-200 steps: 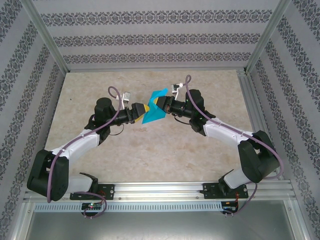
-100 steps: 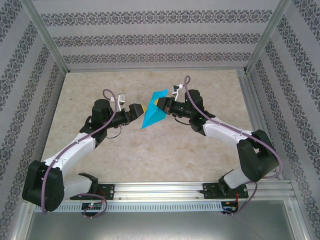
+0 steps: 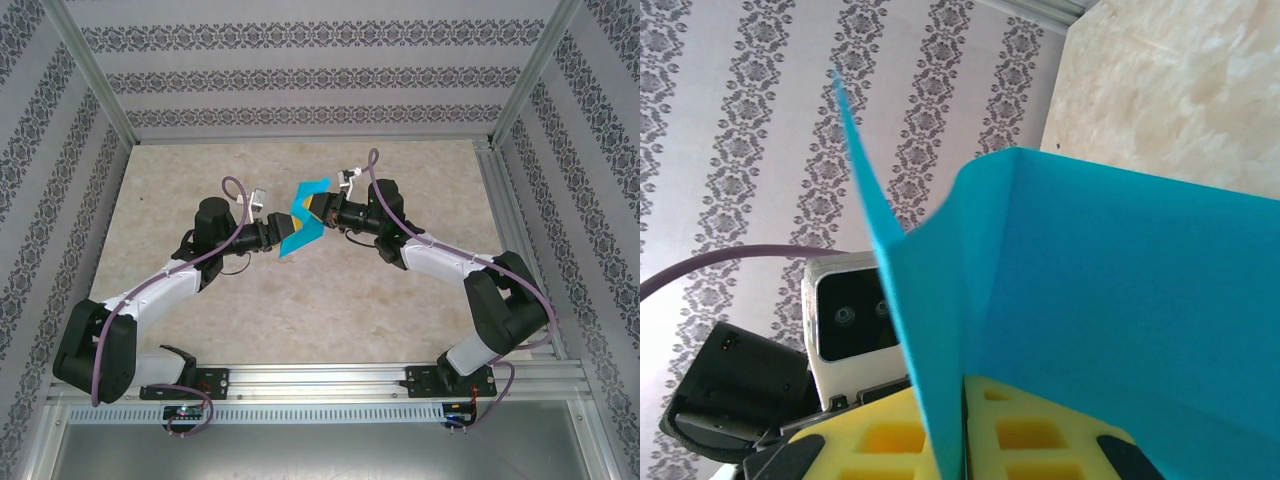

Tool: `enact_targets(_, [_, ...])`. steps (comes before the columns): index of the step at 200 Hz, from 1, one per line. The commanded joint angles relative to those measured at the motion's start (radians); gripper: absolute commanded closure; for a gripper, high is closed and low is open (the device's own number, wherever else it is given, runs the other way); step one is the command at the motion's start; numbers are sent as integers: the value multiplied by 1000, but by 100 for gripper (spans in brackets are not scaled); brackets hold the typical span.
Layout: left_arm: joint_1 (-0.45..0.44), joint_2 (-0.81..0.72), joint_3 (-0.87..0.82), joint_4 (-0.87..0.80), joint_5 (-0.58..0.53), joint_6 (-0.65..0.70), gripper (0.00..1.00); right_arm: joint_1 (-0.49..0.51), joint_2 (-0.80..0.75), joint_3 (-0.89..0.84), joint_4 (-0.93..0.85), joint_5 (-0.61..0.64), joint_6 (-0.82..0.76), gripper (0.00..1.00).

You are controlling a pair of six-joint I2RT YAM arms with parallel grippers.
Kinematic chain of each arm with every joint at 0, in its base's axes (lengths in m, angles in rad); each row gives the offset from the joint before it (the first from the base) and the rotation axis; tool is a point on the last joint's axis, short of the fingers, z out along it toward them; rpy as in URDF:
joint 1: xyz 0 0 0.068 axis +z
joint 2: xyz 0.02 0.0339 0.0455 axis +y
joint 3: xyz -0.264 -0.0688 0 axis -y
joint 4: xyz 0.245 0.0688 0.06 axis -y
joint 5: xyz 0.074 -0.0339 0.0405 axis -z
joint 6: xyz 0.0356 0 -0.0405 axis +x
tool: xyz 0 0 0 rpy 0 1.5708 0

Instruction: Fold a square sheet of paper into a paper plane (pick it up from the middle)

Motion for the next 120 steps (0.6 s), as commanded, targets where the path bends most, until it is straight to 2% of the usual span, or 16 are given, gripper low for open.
enact_targets(1, [-7,-16,11,98,-22,-13,32,1,10,22,70,-43,42,89])
enact_targets(41, [-5,-37,-4,102,-79,-2,48,-3,11,19,43,-51,30,89])
enact_targets(83, [-6,-35,0,115,-69,0,72,-4,5,21,-4,-48,1,88])
enact_targets(104, [-5,-33,5,101,-64,9,80,-10,0,29,-36,-43,-16,84])
enact_targets(120, [-6,-33,10,82,-65,23,86,-18,-11,37,-76,-38,-39,76])
